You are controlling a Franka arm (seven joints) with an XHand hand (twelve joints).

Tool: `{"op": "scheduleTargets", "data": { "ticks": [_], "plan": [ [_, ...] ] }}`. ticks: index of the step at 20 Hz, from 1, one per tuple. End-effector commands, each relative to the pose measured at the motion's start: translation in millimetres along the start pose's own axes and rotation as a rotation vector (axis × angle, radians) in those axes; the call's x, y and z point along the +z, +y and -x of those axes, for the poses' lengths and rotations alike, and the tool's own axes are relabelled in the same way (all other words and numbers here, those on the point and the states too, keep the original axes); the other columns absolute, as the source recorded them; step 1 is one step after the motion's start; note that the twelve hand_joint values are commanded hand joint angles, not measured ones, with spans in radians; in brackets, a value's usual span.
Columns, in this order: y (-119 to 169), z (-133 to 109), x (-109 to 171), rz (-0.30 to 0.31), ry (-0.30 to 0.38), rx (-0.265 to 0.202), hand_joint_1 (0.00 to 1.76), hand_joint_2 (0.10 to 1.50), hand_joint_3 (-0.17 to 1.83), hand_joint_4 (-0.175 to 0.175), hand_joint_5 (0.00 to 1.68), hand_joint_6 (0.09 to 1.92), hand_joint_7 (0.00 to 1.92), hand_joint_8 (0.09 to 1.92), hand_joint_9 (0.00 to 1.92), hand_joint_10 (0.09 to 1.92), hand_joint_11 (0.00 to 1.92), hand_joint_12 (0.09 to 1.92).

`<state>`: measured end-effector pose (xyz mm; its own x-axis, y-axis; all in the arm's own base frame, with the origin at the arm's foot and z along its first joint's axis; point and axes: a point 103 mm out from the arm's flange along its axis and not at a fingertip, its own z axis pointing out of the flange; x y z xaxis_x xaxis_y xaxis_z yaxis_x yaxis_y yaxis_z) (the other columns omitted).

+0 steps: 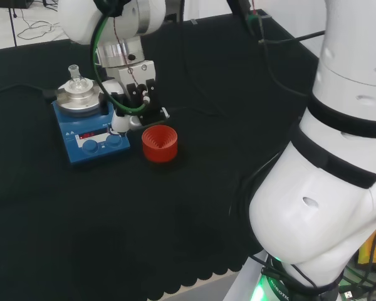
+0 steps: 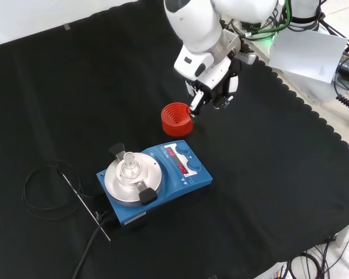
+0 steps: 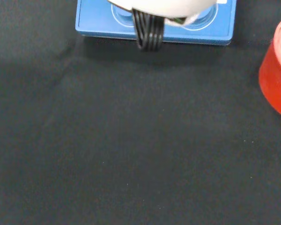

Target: Turn on the heater.

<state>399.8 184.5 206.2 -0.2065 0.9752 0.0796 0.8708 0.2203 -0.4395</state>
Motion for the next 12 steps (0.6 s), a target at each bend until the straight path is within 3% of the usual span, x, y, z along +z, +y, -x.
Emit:
{"op": "scheduleTargets", "data": {
  "ticks": [1, 12],
  "plan": [
    [14, -10, 11, -0.108, -0.022, -0.018, 1.43, 0.73, 0.97, -0.094, 0.32, 0.77, 1.57, 1.58, 1.68, 1.52, 1.26, 1.36],
    [30, -21, 14, -0.181, -0.036, -0.036, 1.44, 0.70, 1.04, -0.074, 0.27, 0.72, 1.58, 1.60, 1.69, 1.54, 1.25, 1.40]
  ]
}}
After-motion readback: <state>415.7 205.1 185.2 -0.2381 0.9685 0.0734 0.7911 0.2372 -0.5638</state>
